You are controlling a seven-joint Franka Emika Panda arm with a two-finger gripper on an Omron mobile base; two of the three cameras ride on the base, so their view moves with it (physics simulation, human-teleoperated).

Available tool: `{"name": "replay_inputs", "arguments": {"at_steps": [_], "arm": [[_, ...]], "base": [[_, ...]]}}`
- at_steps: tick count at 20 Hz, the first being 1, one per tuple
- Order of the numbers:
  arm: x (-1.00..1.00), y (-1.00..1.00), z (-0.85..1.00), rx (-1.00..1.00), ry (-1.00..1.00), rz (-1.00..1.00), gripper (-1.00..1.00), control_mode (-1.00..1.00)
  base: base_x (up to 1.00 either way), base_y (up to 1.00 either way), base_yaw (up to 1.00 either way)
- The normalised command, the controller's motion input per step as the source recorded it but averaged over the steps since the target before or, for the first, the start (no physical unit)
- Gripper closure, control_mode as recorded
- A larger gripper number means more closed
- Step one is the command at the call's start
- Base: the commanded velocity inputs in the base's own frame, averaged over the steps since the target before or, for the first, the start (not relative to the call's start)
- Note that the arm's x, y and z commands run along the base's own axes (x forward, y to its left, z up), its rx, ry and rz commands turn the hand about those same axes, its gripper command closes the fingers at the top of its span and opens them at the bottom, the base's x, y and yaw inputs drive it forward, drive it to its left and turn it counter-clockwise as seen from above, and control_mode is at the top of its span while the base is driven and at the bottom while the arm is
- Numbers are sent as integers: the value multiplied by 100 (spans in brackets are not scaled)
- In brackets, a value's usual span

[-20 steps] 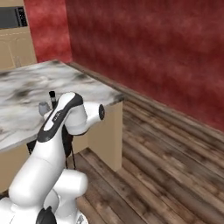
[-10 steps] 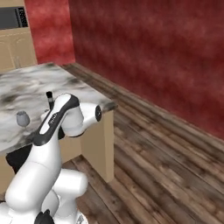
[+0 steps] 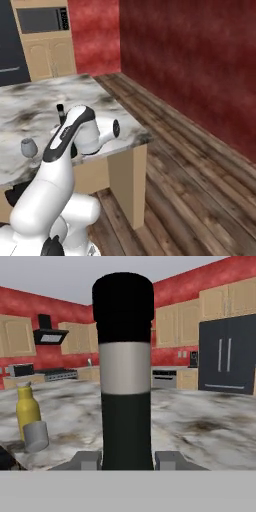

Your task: There is a wine glass and glass cup on the dining counter. Place the wine bottle next to the wine glass and the juice bottle next to the glass cup.

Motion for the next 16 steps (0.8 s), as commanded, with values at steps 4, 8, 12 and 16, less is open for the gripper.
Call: {"name": "replay_inputs", "arguments": {"at_steps": [4,8,12,16], "arm": [[0,0,0,0,0,0,100,100],[0,0,0,0,0,0,100,100],[0,0,0,0,0,0,100,100],[0,0,0,0,0,0,100,100]], "base": [[20,-20,28],[4,-5,18],[30,0,31],[21,0,16]]}}
